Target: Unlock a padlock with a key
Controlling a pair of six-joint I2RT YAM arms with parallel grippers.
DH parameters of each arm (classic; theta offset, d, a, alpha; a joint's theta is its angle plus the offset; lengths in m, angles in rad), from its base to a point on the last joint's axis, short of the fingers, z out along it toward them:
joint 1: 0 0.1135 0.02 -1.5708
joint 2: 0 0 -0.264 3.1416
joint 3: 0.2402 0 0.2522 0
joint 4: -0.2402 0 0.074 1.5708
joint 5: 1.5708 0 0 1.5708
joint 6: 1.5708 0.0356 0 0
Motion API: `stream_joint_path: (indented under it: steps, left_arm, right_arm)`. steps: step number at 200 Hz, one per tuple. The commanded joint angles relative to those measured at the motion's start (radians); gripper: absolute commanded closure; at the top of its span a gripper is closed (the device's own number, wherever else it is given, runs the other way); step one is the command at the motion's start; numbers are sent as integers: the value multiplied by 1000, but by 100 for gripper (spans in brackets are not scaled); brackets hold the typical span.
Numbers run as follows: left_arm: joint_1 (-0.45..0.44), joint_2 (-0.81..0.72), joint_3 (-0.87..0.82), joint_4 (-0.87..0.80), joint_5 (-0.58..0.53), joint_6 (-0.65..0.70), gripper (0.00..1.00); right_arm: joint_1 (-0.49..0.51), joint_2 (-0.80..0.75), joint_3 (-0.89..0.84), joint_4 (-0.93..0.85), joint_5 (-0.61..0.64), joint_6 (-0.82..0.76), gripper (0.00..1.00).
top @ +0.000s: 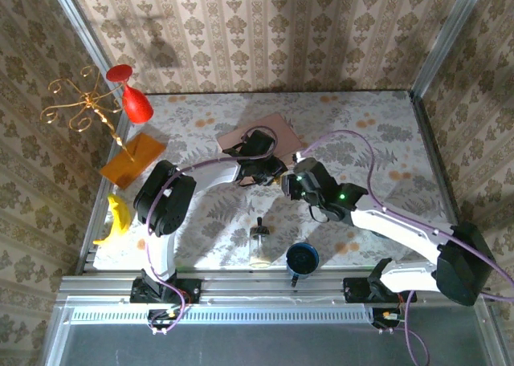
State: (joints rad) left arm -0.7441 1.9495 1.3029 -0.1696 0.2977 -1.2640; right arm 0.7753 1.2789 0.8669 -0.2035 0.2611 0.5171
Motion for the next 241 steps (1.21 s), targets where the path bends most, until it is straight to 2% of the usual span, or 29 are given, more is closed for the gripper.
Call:
stream_joint_path:
  steps: [1,41,71,81,98,132,192,241]
  left_arm:
    - [6,-31,44,47,82,-15,100]
    - [18,-35,71,-19,114,15,100]
    - [31,-43,91,-102,147,38,100]
    - [34,-41,101,-135,158,49,100]
    - [37,-36,122,-199,173,77,100]
    - [47,-34,167,-300,170,130,100]
    - [50,-23,218,-379,180,177,100]
    - [51,-22,231,-402,180,190,100]
  right_arm:
    - [60,61,44,-89,174,-225,73]
    - [109,143,48,-61,214,-501,73]
    - [132,168,35,-45,282,-612,73]
    - [140,169,20,-22,307,-647,70]
    - [150,152,-34,60,335,-708,60]
    - [160,68,-198,293,304,-837,60]
    - [161,50,-244,410,337,-920,60]
    - [172,106,-218,456,362,-982,55]
